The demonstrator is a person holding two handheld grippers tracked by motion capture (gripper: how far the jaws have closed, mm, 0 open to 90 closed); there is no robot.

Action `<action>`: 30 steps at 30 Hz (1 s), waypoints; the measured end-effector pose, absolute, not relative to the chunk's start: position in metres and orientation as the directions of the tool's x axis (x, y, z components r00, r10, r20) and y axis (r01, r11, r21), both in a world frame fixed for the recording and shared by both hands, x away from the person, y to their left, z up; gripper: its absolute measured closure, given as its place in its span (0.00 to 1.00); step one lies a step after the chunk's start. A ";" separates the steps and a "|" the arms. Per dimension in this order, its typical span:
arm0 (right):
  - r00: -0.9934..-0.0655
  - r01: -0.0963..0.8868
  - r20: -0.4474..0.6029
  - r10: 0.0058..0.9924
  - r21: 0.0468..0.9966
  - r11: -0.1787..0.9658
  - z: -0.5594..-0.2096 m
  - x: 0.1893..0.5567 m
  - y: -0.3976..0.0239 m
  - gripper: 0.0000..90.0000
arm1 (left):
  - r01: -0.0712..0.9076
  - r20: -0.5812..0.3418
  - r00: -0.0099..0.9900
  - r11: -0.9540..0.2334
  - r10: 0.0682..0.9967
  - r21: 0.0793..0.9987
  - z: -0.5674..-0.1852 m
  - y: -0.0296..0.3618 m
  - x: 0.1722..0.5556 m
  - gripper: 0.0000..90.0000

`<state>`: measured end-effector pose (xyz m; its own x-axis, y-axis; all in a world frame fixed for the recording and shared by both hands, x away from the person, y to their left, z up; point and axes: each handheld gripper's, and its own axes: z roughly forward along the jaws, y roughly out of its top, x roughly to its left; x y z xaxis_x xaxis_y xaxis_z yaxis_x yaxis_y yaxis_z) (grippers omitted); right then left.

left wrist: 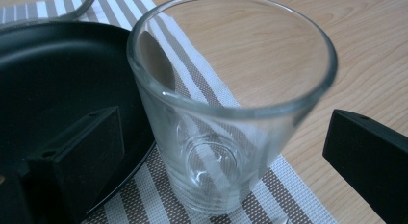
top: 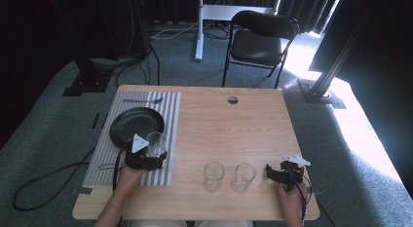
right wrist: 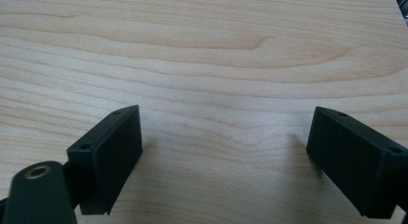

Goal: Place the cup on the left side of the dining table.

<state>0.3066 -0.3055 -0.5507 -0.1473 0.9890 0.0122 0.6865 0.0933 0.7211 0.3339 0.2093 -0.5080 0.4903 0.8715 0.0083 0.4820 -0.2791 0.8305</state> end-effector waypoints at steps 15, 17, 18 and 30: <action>-0.148 0.687 0.011 0.989 0.721 0.094 -0.551 0.307 -0.306 0.13 | 0.569 -0.038 0.466 -0.266 0.884 0.778 -0.515 0.218 0.318 0.01; -0.146 0.687 0.013 0.989 0.721 0.092 -0.551 0.307 -0.305 0.13 | 0.568 -0.033 0.453 -0.260 0.891 0.781 -0.515 0.221 0.316 0.01; -0.146 0.687 0.013 0.989 0.721 0.092 -0.551 0.307 -0.305 0.13 | 0.573 -0.036 0.444 -0.253 0.895 0.779 -0.516 0.222 0.315 0.01; -0.146 0.687 0.013 0.989 0.721 0.092 -0.551 0.307 -0.305 0.13 | 0.584 -0.010 0.371 -0.225 0.928 0.780 -0.523 0.233 0.296 0.01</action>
